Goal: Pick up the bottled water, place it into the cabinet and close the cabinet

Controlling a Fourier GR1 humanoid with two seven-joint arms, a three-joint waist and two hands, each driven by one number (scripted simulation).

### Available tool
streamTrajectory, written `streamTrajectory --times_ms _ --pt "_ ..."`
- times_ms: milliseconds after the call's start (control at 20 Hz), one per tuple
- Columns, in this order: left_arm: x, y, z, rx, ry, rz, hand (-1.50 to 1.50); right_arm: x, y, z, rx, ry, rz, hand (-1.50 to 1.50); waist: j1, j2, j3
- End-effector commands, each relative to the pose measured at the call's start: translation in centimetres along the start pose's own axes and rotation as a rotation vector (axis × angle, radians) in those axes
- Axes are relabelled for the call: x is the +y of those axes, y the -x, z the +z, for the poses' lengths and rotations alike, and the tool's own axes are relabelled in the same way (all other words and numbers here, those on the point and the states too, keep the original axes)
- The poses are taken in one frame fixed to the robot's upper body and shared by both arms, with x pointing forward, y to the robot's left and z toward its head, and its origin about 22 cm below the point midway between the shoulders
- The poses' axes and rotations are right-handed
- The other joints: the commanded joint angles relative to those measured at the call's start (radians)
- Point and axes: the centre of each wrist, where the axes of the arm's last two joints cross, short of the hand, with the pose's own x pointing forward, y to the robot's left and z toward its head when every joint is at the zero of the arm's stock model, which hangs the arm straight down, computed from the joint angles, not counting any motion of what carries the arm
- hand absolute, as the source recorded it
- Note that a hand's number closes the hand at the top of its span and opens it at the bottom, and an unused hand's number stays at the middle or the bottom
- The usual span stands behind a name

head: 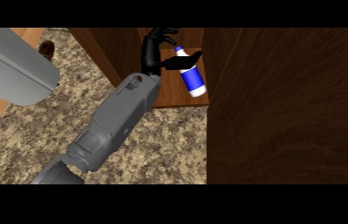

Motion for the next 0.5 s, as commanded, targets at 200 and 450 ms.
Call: streamTrajectory --times_ms 200,450 --pt "0.1 0.6 -0.7 0.013 0.009 -0.098 -1.50 0.9 -1.5 -1.9 -0.074 -0.001 -0.022 -1.50 0.004 0.002 0.000" --pt "1.4 -0.1 -2.4 0.017 0.014 -0.035 -1.50 0.5 -1.4 -1.4 -0.086 -0.022 -0.036 -1.50 -0.010 0.006 -0.001"
